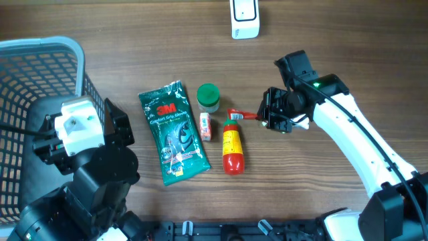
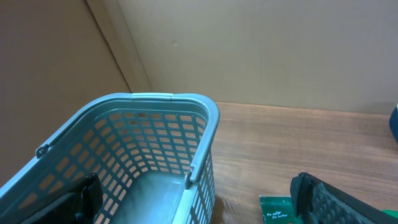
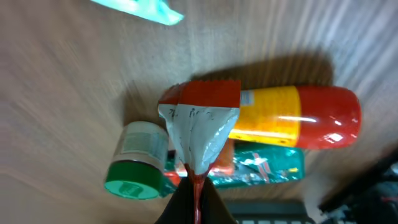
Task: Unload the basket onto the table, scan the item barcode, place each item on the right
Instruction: 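Carry the red packet with the right gripper to the white scanner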
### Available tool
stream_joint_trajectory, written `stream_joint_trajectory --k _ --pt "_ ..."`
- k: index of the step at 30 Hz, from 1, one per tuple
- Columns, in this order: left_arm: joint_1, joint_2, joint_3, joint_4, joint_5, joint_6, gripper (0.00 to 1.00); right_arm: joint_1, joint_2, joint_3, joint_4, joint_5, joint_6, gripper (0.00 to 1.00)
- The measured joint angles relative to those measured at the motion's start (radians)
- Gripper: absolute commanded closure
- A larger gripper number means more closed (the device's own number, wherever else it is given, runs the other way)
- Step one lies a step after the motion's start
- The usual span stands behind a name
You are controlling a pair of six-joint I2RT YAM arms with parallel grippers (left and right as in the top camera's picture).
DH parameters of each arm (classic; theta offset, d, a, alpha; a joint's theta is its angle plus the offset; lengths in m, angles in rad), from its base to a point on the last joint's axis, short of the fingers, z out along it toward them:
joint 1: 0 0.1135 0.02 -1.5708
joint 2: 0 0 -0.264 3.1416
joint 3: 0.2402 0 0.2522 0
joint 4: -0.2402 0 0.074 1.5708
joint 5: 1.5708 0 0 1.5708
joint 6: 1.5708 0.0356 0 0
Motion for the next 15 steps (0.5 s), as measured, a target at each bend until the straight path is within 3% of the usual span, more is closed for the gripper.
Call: stream_joint_trajectory --k 10,15 --pt "0.0 0.0 0.0 0.0 0.0 0.0 0.0 0.0 0.0 0.0 0.193 0.219 -0.116 0.96" --pt "0.0 0.0 0.0 0.0 0.0 0.0 0.0 0.0 0.002 -0.011 0.585 0.456 -0.268 0.96"
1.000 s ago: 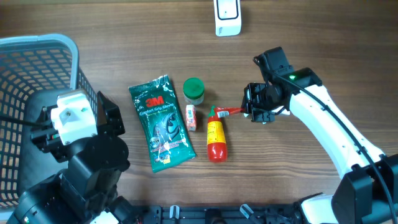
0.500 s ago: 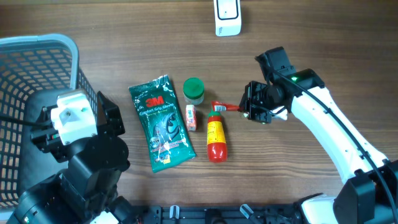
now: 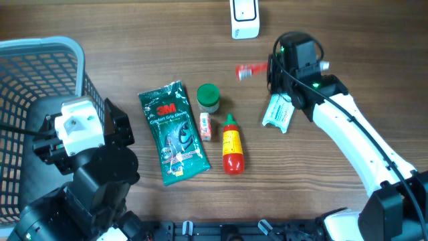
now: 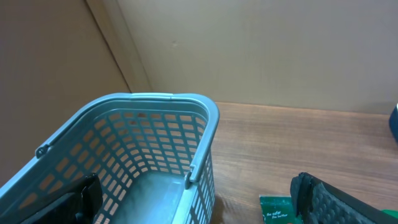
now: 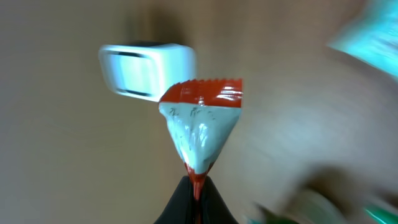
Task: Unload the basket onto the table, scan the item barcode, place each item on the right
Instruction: 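Carry the red packet with the right gripper to the white scanner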
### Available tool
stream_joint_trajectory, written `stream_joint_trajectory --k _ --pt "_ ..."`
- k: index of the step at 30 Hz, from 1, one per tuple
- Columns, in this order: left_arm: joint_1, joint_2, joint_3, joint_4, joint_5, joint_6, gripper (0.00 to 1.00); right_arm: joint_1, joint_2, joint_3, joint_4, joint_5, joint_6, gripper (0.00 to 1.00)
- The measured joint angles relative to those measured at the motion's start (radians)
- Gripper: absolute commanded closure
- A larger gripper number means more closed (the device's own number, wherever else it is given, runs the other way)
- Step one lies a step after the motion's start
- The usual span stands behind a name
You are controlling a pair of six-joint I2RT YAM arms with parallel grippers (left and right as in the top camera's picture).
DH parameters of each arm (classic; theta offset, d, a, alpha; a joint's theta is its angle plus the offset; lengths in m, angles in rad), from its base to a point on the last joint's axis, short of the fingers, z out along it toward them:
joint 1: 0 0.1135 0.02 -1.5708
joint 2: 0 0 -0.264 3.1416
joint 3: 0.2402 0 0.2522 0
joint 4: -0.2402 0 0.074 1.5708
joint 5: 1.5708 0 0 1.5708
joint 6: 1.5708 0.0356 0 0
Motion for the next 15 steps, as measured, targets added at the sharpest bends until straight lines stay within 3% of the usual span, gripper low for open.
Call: stream_joint_trajectory --k 2,15 --pt "0.0 0.0 0.0 0.0 0.0 0.0 0.0 0.0 0.011 0.002 0.105 0.078 -0.06 0.96" --pt "0.0 0.0 0.0 -0.001 0.0 0.0 0.0 0.0 0.066 0.001 0.159 0.31 -0.158 0.96"
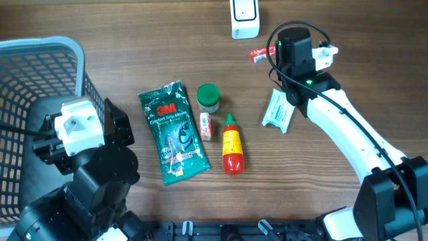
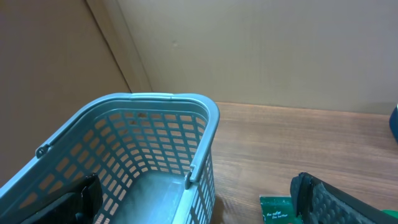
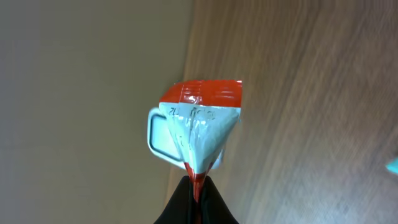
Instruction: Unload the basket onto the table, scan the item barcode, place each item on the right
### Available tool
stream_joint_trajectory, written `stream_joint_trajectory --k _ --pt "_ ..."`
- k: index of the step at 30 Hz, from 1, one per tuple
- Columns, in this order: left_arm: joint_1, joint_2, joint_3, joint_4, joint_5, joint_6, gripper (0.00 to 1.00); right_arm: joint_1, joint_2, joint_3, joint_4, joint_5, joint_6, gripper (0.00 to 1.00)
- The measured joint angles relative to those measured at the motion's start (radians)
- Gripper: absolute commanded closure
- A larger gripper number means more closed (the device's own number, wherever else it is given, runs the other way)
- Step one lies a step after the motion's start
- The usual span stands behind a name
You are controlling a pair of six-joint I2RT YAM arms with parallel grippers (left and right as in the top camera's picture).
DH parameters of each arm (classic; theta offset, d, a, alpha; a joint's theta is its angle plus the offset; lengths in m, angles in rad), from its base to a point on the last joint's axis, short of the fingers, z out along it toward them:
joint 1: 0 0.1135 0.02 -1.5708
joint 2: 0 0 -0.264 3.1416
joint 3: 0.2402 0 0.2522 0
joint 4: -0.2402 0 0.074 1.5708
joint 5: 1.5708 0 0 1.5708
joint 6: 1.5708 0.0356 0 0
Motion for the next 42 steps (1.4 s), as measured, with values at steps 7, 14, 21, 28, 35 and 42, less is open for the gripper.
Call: stream_joint_trajectory --k 7,14,21,28,35,42 --pt "0.0 0.0 0.0 0.003 0.0 0.0 0.0 0.001 0.227 0.006 0.755 0.066 -0.318 0.96" --pt "-0.001 0.002 0.0 0.002 0.0 0.0 0.0 -0.053 0.739 0.305 1.231 -0.072 -0.664 0.96" --pt "-0.002 0.003 0.0 0.0 0.0 0.0 0.0 -0.055 0.9 0.588 1.205 -0.188 -0.788 0.96" --pt "-0.002 0.003 0.0 0.0 0.0 0.0 0.0 -0.058 0.904 0.59 1.243 -0.426 -0.985 0.96" --pt "-0.002 0.003 0.0 0.0 0.0 0.0 0.0 -0.179 0.906 0.59 1.191 -0.643 -0.789 0.95" --pt "-0.002 0.003 0.0 0.0 0.0 0.0 0.0 -0.208 0.911 0.591 1.3 -0.917 -0.705 0.95"
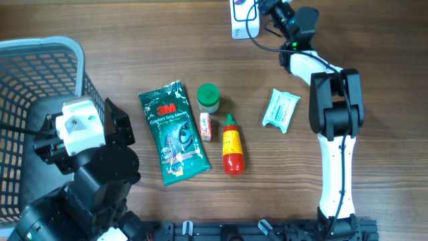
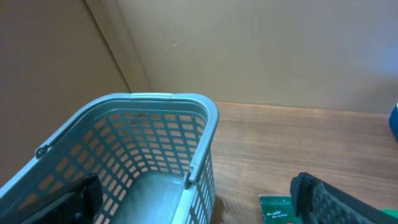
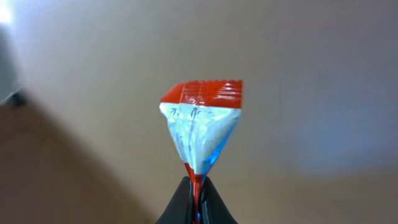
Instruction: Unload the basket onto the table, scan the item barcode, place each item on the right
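A small red-and-white sachet (image 3: 200,118) hangs pinched by its lower seam in my right gripper (image 3: 198,186), which is shut on it; a bluish tint lies on its right side. In the overhead view the right gripper (image 1: 262,8) reaches to the far edge, over the white scanner (image 1: 238,28). The scanner is out of the right wrist view, which shows only blurred wall behind the sachet. My left gripper (image 2: 199,205) is open with nothing between its fingers (image 2: 329,202), above the basket's near wall.
A blue-grey basket (image 1: 40,53) stands at the left. In the middle lie a green 3M packet (image 1: 172,132), a green-capped jar (image 1: 208,97), a small red box (image 1: 206,126) and a red-yellow bottle (image 1: 232,144). A teal packet (image 1: 280,109) lies right of them.
My right gripper, still shut on the sachet, has gone from just right of the scanner to over it at the far edge. The wrist view now faces the wall. The left arm has not moved.
My right gripper first held the sachet low beside the red-yellow bottle's cap. Then it held it farther back, toward the scanner, then just right of the scanner. Now it holds it over the scanner. The left arm stayed still.
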### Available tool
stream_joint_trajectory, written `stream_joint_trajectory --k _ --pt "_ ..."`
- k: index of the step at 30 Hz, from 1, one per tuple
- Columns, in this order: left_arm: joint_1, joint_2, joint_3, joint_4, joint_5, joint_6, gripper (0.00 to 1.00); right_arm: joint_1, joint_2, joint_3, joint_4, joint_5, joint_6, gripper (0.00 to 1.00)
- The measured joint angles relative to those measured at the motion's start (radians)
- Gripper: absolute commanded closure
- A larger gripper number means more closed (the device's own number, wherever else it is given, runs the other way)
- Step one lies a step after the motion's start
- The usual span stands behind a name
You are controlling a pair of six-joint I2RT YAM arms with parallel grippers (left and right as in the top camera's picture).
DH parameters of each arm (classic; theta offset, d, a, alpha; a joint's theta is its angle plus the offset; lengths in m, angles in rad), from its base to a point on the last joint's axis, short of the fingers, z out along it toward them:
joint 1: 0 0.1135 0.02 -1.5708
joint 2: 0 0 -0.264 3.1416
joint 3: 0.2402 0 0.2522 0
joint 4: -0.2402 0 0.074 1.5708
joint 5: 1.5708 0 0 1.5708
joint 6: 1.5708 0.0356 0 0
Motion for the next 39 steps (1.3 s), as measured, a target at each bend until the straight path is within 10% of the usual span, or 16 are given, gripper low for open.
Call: stream_joint_trajectory --k 6,9,17,19,20,22,30,39 --pt "0.0 0.0 0.0 0.0 0.0 0.0 0.0 -0.175 -0.132 0.009 -0.684 -0.222 -0.218 0.95" --pt "0.0 0.0 0.0 0.003 0.0 0.003 0.0 -0.327 -0.363 0.011 -1.149 0.008 -0.491 0.96" --pt "0.0 0.0 0.0 0.0 0.0 0.003 0.0 -0.809 -0.452 0.002 -1.503 0.661 -0.704 0.94" --pt "0.0 0.0 0.0 0.0 0.0 0.003 0.0 -0.892 -0.395 -0.004 -1.539 0.707 -0.77 0.57" --pt "0.0 0.0 0.0 0.0 0.0 0.003 0.0 -0.927 -0.354 -0.007 -1.557 0.724 -0.79 0.0" --pt "0.0 0.0 0.0 0.0 0.0 0.003 0.0 -0.964 -0.307 -0.017 -1.595 0.731 -0.777 0.0" --pt "0.0 0.0 0.0 0.0 0.0 0.003 0.0 -0.924 -0.628 -0.022 -1.68 0.264 -0.525 0.0" --pt "0.0 0.0 0.0 0.0 0.0 0.003 0.0 -0.481 -1.07 0.0 -2.023 0.102 -0.368 0.0"
